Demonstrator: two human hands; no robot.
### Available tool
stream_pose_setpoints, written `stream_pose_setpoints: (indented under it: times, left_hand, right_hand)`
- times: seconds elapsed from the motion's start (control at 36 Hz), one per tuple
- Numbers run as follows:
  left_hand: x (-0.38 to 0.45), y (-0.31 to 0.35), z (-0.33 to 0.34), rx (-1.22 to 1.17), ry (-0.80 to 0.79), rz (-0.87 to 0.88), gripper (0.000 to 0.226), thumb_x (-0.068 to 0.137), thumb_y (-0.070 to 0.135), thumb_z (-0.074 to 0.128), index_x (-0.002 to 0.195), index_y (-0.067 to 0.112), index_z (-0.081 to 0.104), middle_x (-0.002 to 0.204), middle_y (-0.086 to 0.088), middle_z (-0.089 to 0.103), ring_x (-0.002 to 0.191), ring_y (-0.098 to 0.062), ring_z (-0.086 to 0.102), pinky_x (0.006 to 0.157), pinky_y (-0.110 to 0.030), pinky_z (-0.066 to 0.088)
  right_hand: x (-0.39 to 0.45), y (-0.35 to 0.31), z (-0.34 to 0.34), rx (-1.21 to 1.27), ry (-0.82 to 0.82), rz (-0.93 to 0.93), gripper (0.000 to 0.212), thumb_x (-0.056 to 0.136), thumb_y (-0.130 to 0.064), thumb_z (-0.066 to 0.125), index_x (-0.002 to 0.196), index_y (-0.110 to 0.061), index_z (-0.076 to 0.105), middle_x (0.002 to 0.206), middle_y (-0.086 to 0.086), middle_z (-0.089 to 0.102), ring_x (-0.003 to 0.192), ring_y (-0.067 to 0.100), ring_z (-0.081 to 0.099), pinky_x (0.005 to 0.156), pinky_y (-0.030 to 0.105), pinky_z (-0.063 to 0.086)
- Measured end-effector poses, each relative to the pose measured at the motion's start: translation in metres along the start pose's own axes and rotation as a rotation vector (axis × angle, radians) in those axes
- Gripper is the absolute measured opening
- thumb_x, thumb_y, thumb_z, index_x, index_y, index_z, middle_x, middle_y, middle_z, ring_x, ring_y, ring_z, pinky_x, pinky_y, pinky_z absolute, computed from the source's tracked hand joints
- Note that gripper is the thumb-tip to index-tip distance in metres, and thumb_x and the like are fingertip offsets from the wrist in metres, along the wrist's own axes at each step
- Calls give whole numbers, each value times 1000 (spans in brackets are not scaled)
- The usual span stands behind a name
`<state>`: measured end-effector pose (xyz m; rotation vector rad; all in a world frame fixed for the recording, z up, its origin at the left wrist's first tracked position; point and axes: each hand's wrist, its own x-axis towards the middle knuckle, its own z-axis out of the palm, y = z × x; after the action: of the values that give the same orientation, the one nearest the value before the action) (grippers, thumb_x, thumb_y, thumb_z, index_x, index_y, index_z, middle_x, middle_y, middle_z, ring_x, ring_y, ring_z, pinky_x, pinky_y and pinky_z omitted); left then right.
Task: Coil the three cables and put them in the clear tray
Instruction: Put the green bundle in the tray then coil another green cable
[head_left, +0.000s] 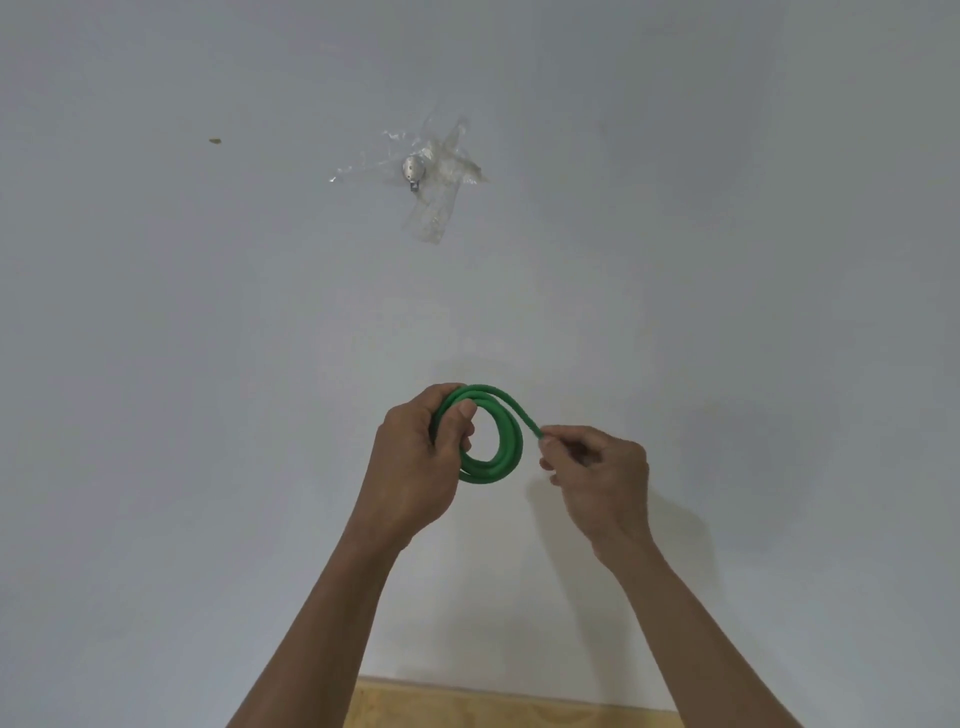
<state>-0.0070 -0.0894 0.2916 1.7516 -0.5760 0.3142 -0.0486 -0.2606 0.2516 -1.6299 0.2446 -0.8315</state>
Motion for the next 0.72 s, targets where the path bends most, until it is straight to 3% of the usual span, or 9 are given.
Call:
stream_pose_setpoints:
  times: [0.08, 0.19, 0.28, 0.36, 0.44, 0.56, 0.61, 0.72]
  left_hand:
    - [-1, 4, 5, 19, -41, 16, 17, 101, 25, 52, 103, 26, 69, 72, 9, 65, 73, -14, 66, 66, -28, 53]
    - [-2, 8, 10, 18, -71, 28, 17, 101, 25, 52, 104, 26, 69, 75, 6, 66, 74, -15, 66, 71, -34, 56]
    - [-2, 8, 11, 37, -92, 38, 17, 101, 25, 52, 103, 26, 69, 72, 6, 65, 73, -16, 65, 67, -32, 55]
    - [-3, 6, 13, 79, -104, 46, 18, 101, 25, 52, 99, 26, 69, 68, 8, 63, 66, -11, 61, 62, -30, 51]
    - [-1, 2, 13, 149, -81, 61, 18, 102, 25, 51, 98, 25, 69, 64, 14, 61, 61, -1, 56, 60, -20, 44]
    - [0, 0, 13, 189, -103, 48, 20, 102, 28, 50, 95, 26, 69, 65, 12, 60, 58, -3, 53, 58, -20, 44]
    - [0, 0, 15, 214, -117, 41, 21, 102, 28, 50, 94, 25, 69, 65, 12, 60, 59, -4, 53, 57, -19, 44]
    - [1, -3, 16, 235, -105, 11, 24, 102, 29, 49, 90, 23, 68, 66, 10, 60, 57, -4, 53, 57, -19, 42]
  right_hand:
    - [4, -2, 2, -279, -197, -34, 12, 91, -13, 71, 93, -20, 80, 74, -8, 76, 65, 3, 69, 59, 4, 45]
    - [10, -7, 3, -381, -344, -47, 24, 94, 1, 58, 102, -16, 72, 85, 0, 74, 66, 12, 67, 59, 13, 52]
    - [17, -8, 5, -27, -284, 90, 10, 96, -5, 63, 100, -9, 71, 92, 15, 74, 77, 24, 73, 68, 28, 60]
    - [19, -13, 6, 290, -276, 240, 15, 96, -14, 66, 103, -1, 70, 93, 20, 75, 79, 27, 72, 75, 31, 60]
    - [17, -21, 5, 506, -340, 353, 18, 95, -10, 66, 105, 5, 70, 91, 21, 74, 81, 30, 72, 72, 30, 59]
    - [14, -22, 1, 491, -455, 464, 19, 96, -9, 63, 111, 0, 70, 89, 16, 75, 76, 24, 73, 68, 34, 58]
    - [12, -21, 0, 489, -548, 508, 22, 96, -3, 57, 115, -5, 68, 86, 11, 74, 73, 20, 71, 76, 40, 59]
    - [7, -20, 0, 520, -648, 526, 28, 98, -10, 48, 88, -13, 75, 78, 5, 69, 73, 17, 66, 93, 49, 52]
